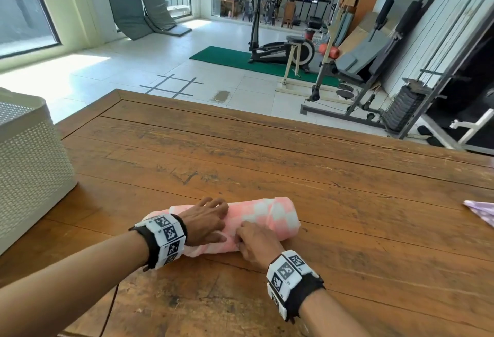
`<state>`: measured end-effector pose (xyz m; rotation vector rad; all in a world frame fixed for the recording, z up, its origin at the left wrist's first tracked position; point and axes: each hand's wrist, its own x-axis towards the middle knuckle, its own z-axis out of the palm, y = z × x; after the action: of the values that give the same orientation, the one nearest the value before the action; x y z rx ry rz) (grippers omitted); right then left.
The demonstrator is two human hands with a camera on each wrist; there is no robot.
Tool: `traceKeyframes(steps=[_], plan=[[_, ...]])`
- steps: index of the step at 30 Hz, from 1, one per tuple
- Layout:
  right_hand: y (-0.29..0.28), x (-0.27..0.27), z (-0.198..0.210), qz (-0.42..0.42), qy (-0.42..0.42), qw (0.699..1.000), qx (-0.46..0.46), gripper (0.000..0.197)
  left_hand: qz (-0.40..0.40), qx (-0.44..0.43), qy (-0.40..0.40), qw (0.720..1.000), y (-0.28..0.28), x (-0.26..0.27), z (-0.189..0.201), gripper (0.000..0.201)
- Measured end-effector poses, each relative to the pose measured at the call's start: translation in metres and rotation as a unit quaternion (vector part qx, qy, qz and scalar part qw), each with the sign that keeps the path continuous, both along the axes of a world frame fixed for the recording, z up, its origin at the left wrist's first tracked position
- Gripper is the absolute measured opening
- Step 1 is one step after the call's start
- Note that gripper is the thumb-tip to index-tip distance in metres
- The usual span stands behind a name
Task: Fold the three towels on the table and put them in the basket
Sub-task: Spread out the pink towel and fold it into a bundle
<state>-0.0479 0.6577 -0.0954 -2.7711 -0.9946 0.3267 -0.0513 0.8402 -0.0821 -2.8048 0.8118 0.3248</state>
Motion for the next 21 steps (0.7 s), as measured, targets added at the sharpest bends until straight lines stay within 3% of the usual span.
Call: traceKeyframes(steps=[3,5,7,9,11,13,15,17,19,21], plan=[[-0.012,0.01,0.013,-0.014,0.007,0.998,0.066,0.018,0.088,-0.141,-0.007,0.986,0.018,-0.01,-0.013,0.058],[-0.024,0.026,0.022,-0.034,-0.076,0.993,0.089,0.02,0.126,-0.222,-0.011,0.967,0.027,-0.02,-0.017,0.072],[-0.039,0.046,0.025,-0.108,-0.101,0.985,0.089,0.026,0.159,-0.283,-0.021,0.946,0.035,-0.029,-0.018,0.077],[-0.051,0.06,0.022,-0.196,-0.026,0.976,0.094,0.03,0.206,-0.3,-0.026,0.931,0.041,-0.036,-0.019,0.074],[-0.054,0.062,0.014,-0.23,0.061,0.964,0.116,0.023,0.263,-0.309,-0.057,0.912,0.042,-0.041,-0.019,0.073],[-0.052,0.056,0.006,-0.255,0.097,0.948,0.164,0.024,0.346,-0.287,-0.095,0.888,0.045,-0.045,-0.019,0.061],[-0.049,0.05,0.003,-0.296,0.107,0.931,0.187,0.033,0.454,-0.28,-0.111,0.838,0.055,-0.049,-0.023,0.046],[-0.049,0.049,-0.002,-0.331,0.136,0.913,0.197,0.039,0.544,-0.316,-0.092,0.772,0.068,-0.053,-0.027,0.061],[-0.049,0.049,-0.003,-0.36,0.201,0.885,0.216,0.059,0.603,-0.414,-0.043,0.68,0.079,-0.057,-0.027,0.08],[-0.047,0.048,-0.004,-0.366,0.262,0.867,0.213,0.084,0.617,-0.456,0.018,0.641,0.08,-0.06,-0.023,0.078]])
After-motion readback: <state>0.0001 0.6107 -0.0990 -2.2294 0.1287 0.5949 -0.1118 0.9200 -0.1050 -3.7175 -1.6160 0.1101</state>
